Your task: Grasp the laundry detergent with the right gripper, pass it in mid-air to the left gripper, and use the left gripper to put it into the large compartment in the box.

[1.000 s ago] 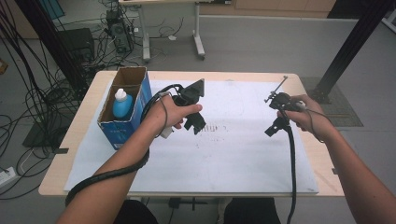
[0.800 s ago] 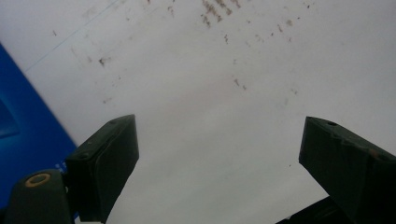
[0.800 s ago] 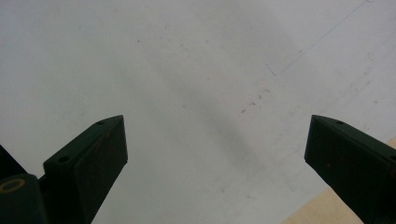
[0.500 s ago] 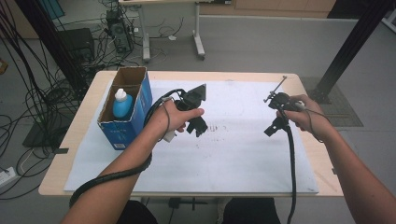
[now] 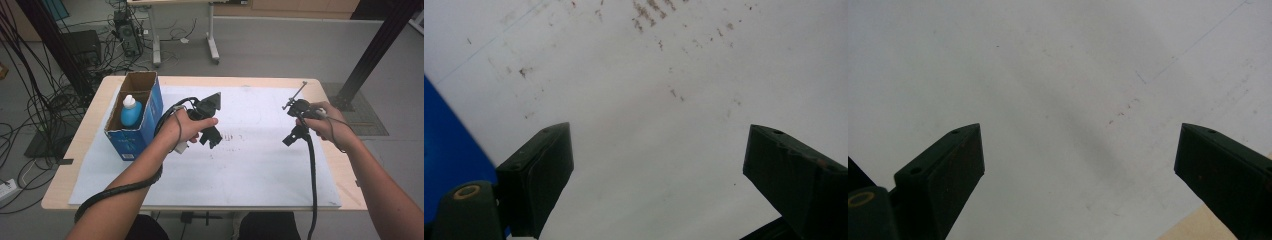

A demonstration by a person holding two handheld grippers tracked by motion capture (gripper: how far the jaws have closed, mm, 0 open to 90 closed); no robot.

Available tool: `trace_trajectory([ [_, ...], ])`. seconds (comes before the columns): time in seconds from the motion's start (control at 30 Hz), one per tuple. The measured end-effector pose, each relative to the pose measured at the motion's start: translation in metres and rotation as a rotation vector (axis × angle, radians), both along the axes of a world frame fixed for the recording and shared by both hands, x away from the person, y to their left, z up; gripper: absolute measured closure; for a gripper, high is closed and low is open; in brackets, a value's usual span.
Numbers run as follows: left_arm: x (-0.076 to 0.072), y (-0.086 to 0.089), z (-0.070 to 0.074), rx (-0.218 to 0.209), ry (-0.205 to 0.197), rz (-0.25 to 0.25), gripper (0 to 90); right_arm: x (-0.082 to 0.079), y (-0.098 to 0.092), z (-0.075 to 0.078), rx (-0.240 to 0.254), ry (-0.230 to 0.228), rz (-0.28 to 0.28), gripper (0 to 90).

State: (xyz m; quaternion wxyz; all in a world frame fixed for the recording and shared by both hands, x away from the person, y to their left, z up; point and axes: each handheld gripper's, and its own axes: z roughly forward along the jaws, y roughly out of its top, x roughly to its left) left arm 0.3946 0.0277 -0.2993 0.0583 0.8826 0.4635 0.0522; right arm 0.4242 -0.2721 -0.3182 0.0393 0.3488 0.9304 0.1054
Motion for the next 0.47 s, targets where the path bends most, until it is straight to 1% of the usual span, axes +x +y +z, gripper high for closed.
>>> trace_trajectory([
  [0.03,-0.0003,-0.0003,-0.0002,-0.009,0.000,0.001,13.1,0.0001,0.0001,-0.0001,0.000,0.001,0.001,5.6],
  [0.1,-0.0003,-0.0009,-0.0007,-0.003,0.001,0.000,13.1,0.0005,0.0001,-0.0004,0.000,0.000,0.002,5.6],
  [0.17,-0.0005,-0.0006,-0.0018,-0.012,0.006,-0.010,13.1,0.0009,0.0000,-0.0010,0.002,0.002,0.003,5.6],
  [0.2,-0.0004,0.0001,-0.0020,-0.009,0.009,-0.018,13.0,0.0009,0.0000,-0.0013,0.004,0.004,0.002,5.6],
  [0.27,-0.0006,0.0002,-0.0028,-0.006,0.008,-0.005,13.1,0.0009,-0.0001,-0.0016,0.006,0.004,0.002,5.6],
  [0.33,-0.0010,0.0013,-0.0024,-0.006,0.011,-0.016,13.2,0.0011,0.0002,-0.0015,0.004,0.006,0.000,5.6],
  [0.4,-0.0010,0.0017,-0.0022,-0.013,0.015,-0.012,13.2,0.0014,0.0006,-0.0013,0.002,0.003,0.001,5.6],
  [0.43,-0.0009,0.0023,-0.0019,-0.014,0.012,-0.018,13.2,0.0014,0.0009,-0.0013,0.001,0.003,0.004,5.6],
  [0.47,-0.0010,0.0023,-0.0019,-0.017,0.008,-0.012,13.1,0.0014,0.0012,-0.0014,0.001,0.001,0.005,5.6],
])
